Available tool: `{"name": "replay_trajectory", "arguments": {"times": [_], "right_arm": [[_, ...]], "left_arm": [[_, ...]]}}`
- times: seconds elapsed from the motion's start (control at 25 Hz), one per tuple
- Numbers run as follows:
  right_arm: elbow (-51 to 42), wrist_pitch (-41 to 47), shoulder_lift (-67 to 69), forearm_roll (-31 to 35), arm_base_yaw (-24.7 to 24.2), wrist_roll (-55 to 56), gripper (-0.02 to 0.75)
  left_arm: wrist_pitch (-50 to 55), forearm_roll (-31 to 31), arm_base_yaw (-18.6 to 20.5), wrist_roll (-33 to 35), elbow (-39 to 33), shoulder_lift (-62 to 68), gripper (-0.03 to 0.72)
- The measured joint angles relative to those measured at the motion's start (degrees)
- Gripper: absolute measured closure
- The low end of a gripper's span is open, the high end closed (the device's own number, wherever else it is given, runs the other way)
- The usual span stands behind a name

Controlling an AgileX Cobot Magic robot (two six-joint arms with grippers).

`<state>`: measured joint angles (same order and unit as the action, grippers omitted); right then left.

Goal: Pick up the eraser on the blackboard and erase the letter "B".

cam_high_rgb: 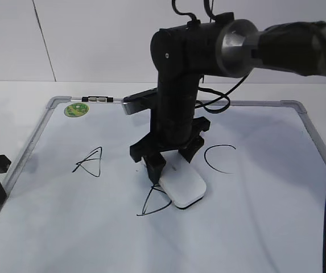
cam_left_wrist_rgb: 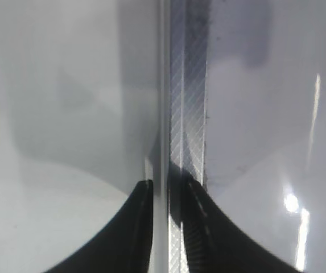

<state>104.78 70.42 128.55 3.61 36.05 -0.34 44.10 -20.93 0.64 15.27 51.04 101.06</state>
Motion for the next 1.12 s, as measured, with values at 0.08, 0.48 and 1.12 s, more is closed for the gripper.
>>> {"name": "replay_trajectory", "arguments": {"times": [0.08, 0.48, 1.12], "right_arm": [[0.0, 0.0, 0.0, -0.2, 1.8, 0.0, 0.206], [0.0, 0.1, 0.1, 0.5, 12.3, 0.3, 0.206], [0.0, 0.2, 0.3, 0.1, 4.5, 1.8, 0.206]], "left_arm": [[0.0, 0.0, 0.0, 0.0, 0.0, 0.0, 0.547], [0.0, 0.0, 0.0, 0.0, 0.0, 0.0, 0.547], [0.0, 0.0, 0.0, 0.0, 0.0, 0.0, 0.547]]}}
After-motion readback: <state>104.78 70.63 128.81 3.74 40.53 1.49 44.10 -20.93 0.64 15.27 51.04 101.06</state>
